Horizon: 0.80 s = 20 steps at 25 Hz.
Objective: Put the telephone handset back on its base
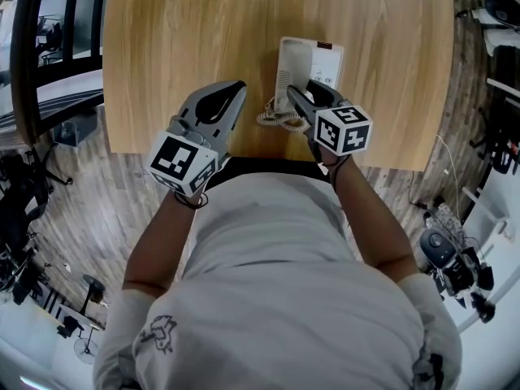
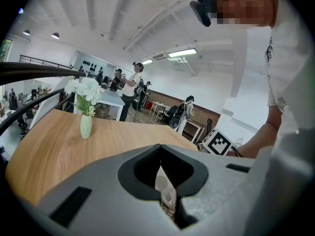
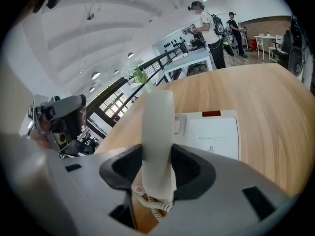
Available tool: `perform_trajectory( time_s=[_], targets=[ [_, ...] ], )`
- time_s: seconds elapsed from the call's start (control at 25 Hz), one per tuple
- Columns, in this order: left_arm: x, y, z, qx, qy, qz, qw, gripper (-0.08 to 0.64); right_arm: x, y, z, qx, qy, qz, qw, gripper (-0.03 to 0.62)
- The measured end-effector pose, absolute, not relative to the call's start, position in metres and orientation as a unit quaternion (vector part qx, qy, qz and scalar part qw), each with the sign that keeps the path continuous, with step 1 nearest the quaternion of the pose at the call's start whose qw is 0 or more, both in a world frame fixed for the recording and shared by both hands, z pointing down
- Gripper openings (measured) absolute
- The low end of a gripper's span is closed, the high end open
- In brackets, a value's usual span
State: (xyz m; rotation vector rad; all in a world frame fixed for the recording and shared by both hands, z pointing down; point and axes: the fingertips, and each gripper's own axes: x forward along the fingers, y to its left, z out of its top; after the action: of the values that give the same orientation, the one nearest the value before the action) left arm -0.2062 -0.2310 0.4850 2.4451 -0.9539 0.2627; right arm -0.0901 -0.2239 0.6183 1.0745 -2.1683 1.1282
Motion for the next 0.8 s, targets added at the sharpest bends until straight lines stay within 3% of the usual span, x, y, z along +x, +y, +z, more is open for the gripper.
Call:
perform_trajectory(
  time_s=[0.8],
  targets=[
    [-0.201,-0.24,0.503,0.893,-0.345,0.109,0.269,0.006,-0.09,-0.234,0.648,0.411,-0.743,0.488,0.201,0.196]
  ],
)
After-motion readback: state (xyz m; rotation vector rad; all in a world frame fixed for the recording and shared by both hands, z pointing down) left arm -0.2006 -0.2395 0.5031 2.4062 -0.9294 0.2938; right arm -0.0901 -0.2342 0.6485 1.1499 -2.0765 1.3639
